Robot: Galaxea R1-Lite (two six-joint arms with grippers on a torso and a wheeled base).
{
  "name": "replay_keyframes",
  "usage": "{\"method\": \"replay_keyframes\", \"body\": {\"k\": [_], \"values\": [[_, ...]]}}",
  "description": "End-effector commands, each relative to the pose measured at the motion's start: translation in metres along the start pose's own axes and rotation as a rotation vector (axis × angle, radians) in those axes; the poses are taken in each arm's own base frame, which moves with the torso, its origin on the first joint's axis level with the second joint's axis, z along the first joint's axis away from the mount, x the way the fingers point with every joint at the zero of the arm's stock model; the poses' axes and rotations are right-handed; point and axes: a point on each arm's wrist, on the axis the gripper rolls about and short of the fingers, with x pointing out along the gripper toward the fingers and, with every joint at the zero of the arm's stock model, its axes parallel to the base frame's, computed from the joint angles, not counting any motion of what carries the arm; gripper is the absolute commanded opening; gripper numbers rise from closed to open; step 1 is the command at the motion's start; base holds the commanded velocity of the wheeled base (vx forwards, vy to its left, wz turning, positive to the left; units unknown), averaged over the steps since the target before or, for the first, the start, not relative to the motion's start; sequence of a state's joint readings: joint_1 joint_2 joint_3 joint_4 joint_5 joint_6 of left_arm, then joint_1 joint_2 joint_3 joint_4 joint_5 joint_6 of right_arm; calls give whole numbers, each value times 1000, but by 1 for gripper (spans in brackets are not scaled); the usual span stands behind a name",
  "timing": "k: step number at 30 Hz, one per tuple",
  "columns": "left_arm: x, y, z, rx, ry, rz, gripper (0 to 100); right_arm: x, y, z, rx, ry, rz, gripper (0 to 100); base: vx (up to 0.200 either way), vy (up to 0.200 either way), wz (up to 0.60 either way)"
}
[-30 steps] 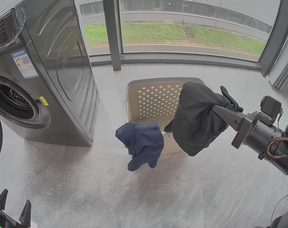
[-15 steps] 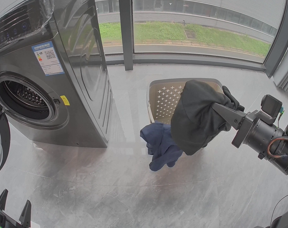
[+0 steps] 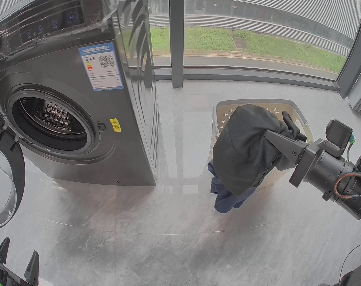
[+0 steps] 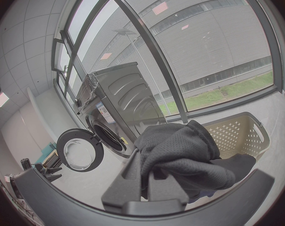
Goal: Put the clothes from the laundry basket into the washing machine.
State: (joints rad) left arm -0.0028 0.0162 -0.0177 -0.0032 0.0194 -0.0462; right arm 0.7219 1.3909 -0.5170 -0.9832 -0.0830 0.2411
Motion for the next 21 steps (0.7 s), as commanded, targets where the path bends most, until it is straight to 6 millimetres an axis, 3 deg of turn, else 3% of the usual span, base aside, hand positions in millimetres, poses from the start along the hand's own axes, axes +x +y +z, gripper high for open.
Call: {"method": "replay_keyframes", "body": {"k": [1, 10, 19, 21], "values": [[0, 0, -5, 0, 3, 0, 100, 1, 0, -1, 0, 2, 0, 0, 0, 200, 0], [0, 0, -5, 0, 3, 0, 100, 1, 0, -1, 0, 2, 0, 0, 0, 200, 0], [0, 0, -5, -1, 3, 0, 100, 1, 0, -1, 1, 2, 0, 0, 0, 0, 0], [0, 0, -5, -1, 3, 0, 100, 1, 0, -1, 1, 2, 0, 0, -200, 0, 0]]}}
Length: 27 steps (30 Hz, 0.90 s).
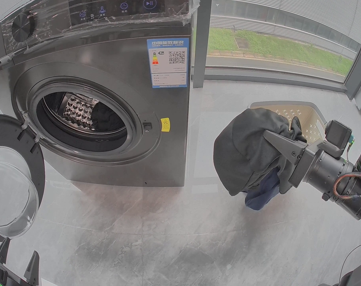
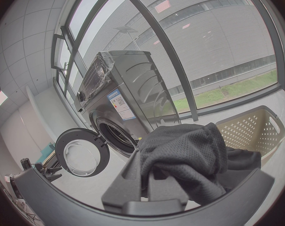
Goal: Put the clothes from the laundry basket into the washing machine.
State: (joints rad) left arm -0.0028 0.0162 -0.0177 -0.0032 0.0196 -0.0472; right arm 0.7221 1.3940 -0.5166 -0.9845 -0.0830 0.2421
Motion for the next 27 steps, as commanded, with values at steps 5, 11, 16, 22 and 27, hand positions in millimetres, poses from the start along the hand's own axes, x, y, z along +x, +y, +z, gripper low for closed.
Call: {"method": "replay_keyframes", "body": {"k": [5, 11, 16, 22, 27], "values": [[0, 0, -5, 0, 3, 0, 100, 0, 0, -1, 0, 3, 0, 0, -200, 0, 0], [0, 0, -5, 0, 3, 0, 100, 0, 0, -1, 0, 6, -1, 0, -167, 0, 0], [0, 0, -5, 0, 3, 0, 100, 0, 0, -2, 1, 9, -2, 0, 0, 0, 0], [0, 0, -5, 0, 3, 0, 100, 1, -1, -4, 1, 15, -3, 0, 0, 100, 0], [0, 0, -5, 0, 3, 0, 100, 1, -1, -4, 1, 15, -3, 0, 0, 200, 0]]}}
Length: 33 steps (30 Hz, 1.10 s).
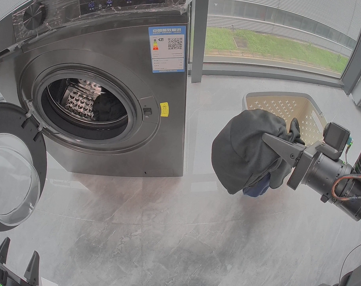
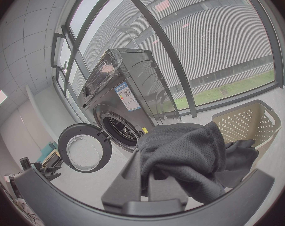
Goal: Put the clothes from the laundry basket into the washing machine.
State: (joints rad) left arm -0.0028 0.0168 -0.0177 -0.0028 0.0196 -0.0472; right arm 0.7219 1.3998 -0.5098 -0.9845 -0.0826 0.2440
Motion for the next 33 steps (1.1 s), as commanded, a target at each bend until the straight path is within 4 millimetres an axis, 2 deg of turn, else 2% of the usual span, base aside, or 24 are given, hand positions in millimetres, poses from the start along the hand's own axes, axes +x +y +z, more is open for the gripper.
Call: {"method": "replay_keyframes", "body": {"k": [1, 16, 22, 31, 33], "values": [[0, 0, -5, 0, 2, 0, 100, 0, 0, -1, 0, 2, 0, 0, 0, 200, 0], [0, 0, -5, 0, 2, 0, 100, 0, 0, -1, 0, 2, 0, 0, 0, 200, 0], [0, 0, -5, 0, 2, 0, 100, 0, 0, -1, 1, 5, -1, 0, 0, 0, 0], [0, 0, -5, 0, 2, 0, 100, -1, -2, -1, 4, 4, -7, 0, -200, 0, 0], [0, 0, -5, -2, 2, 0, 100, -1, -2, -2, 5, 5, -7, 0, 0, 0, 0]]}}
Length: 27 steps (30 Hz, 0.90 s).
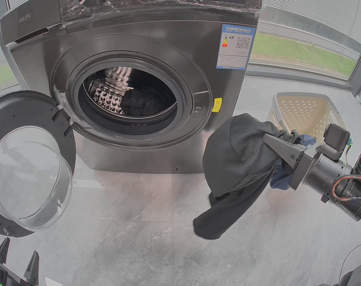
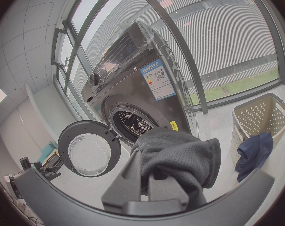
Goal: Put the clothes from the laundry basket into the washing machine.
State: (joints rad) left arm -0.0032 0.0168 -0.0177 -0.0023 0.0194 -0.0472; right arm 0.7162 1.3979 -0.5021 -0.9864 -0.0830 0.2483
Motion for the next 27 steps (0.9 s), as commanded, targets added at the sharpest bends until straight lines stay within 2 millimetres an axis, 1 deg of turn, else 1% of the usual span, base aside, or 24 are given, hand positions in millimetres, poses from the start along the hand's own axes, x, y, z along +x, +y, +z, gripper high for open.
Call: {"method": "replay_keyframes", "body": {"k": [1, 7, 25, 27], "values": [[0, 0, -5, 0, 2, 1, 100, 1, 0, -2, 1, 6, -1, 0, 0, 0, 0], [0, 0, -5, -2, 2, 1, 100, 1, 0, -2, 4, 6, -1, 0, 0, 0, 0], [0, 0, -5, -2, 2, 1, 100, 0, -2, -2, 7, 9, -7, 0, 0, 200, 0], [0, 0, -5, -2, 2, 1, 100, 0, -2, -2, 8, 9, -7, 0, 0, 0, 0]]}}
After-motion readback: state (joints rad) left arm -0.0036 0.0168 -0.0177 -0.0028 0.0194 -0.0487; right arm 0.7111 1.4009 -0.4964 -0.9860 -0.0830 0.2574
